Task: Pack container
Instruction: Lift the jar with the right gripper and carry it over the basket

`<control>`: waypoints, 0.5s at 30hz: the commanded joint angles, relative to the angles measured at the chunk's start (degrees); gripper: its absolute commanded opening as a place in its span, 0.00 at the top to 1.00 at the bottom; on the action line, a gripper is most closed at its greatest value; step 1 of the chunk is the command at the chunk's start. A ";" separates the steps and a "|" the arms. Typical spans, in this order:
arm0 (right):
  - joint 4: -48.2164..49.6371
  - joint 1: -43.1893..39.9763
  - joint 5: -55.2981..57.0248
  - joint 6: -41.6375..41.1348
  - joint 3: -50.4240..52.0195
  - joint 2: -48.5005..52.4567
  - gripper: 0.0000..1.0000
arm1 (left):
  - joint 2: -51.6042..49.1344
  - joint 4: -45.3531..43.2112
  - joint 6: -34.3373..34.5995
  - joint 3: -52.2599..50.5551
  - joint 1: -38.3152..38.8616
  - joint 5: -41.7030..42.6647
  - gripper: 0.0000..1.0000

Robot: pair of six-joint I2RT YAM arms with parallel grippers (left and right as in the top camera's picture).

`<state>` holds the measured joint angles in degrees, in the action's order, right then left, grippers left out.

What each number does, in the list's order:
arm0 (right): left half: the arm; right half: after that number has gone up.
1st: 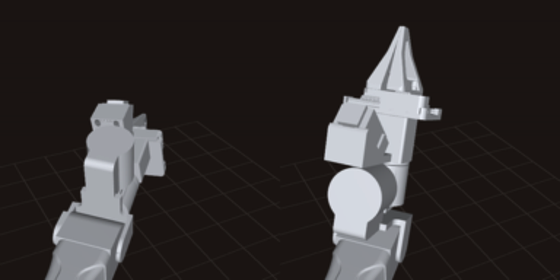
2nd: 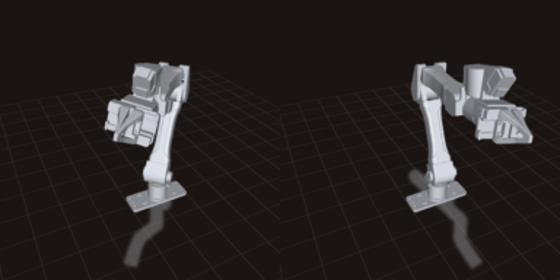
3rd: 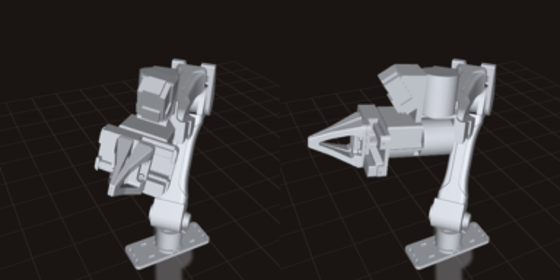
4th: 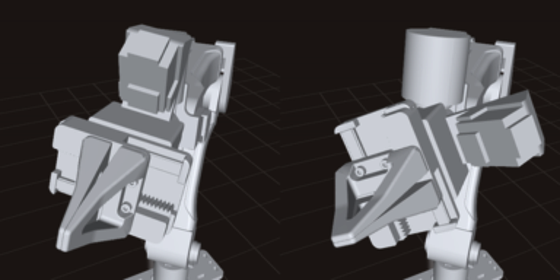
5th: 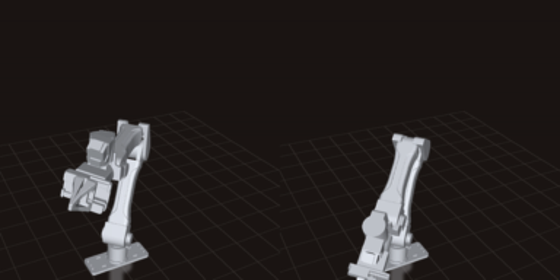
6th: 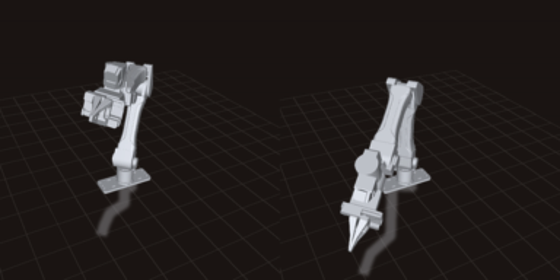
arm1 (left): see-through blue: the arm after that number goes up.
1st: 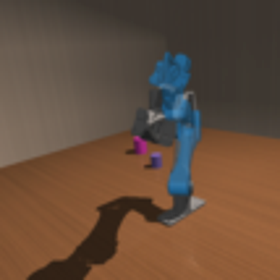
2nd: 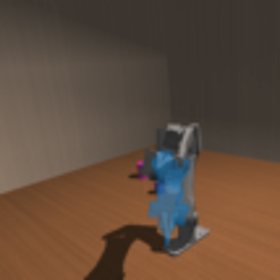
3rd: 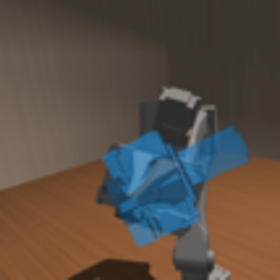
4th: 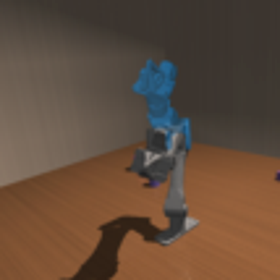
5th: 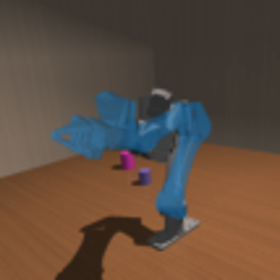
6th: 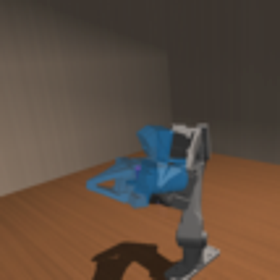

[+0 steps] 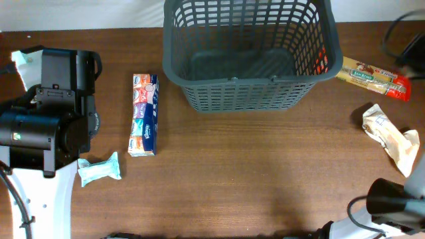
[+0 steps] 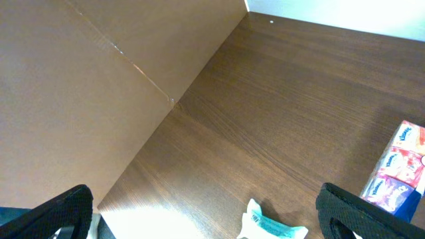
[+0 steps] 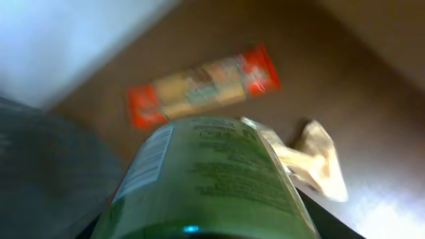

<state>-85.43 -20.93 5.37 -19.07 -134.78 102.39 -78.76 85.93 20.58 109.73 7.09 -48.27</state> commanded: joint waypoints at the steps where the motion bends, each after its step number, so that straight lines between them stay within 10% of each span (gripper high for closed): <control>1: -0.09 1.88 -11.82 0.15 -13.14 -0.87 0.96 | -0.11 0.02 -0.46 0.02 -0.24 -0.42 0.00; 15: 17.25 28.44 -19.47 2.54 -21.38 7.28 0.96 | -0.11 0.02 -0.46 0.02 -0.24 -0.42 0.00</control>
<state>-68.73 3.60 -13.28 -18.33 -155.63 104.64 -78.76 85.93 20.58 109.73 7.09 -48.27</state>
